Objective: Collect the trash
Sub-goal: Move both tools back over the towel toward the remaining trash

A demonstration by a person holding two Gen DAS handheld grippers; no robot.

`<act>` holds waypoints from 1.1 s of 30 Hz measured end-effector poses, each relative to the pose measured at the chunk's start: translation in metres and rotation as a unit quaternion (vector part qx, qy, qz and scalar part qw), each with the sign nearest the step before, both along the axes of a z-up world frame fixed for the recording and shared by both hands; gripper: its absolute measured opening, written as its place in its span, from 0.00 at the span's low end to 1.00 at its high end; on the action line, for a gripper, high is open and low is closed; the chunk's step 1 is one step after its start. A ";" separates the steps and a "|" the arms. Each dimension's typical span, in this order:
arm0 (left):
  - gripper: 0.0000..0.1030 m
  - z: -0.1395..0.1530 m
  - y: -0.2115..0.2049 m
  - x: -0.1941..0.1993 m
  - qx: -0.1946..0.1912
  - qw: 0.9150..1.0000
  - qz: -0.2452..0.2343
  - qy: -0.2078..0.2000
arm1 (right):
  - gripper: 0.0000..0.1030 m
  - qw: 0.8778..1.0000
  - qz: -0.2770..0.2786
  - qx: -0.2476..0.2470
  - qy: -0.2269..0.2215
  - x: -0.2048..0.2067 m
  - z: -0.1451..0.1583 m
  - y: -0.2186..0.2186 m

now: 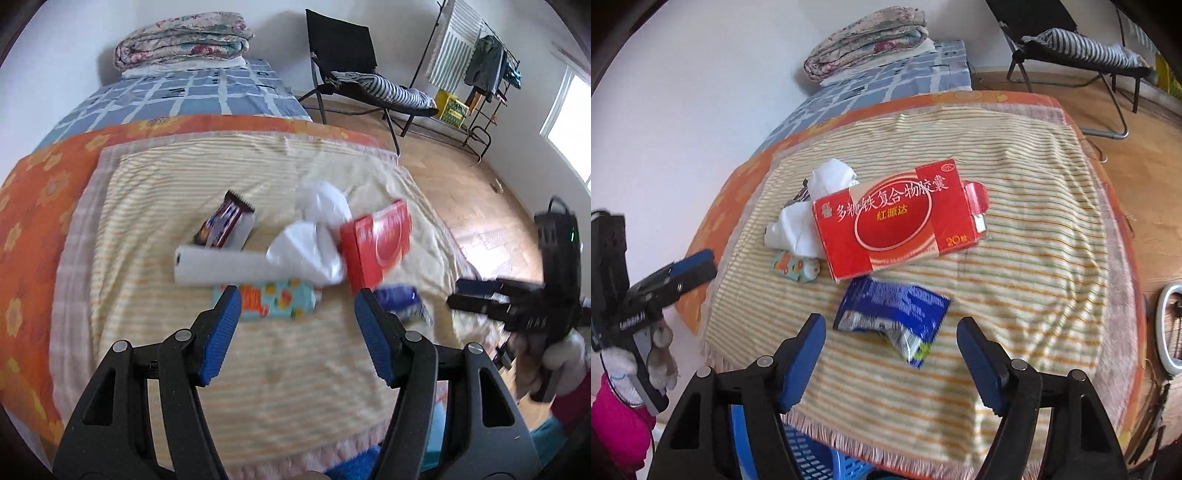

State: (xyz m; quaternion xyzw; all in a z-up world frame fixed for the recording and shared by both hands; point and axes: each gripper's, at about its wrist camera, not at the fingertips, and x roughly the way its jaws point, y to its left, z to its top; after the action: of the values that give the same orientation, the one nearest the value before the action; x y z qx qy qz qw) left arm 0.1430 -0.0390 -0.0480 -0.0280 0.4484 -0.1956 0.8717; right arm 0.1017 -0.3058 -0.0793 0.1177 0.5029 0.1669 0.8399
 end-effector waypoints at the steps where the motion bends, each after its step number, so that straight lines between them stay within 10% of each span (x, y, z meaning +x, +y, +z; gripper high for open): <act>1: 0.64 0.000 -0.002 0.007 -0.006 1.000 0.001 0.005 | 0.74 1.000 0.004 0.001 -0.001 0.005 -0.002 0.001; 28: 0.63 -0.046 -0.062 0.118 0.015 0.997 0.013 0.081 | 0.77 0.998 0.043 0.003 0.047 0.056 -0.058 0.032; 33: 0.32 -0.044 -0.048 0.117 0.010 0.997 0.028 0.073 | 0.78 0.997 0.060 0.011 0.047 0.044 -0.055 0.038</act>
State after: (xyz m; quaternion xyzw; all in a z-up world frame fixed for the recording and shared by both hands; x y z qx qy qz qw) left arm 0.2597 -0.0874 -0.0925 -0.0463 0.5115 -0.1639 0.8422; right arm 0.1456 -0.2673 -0.1348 0.1042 0.5463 0.2168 0.8023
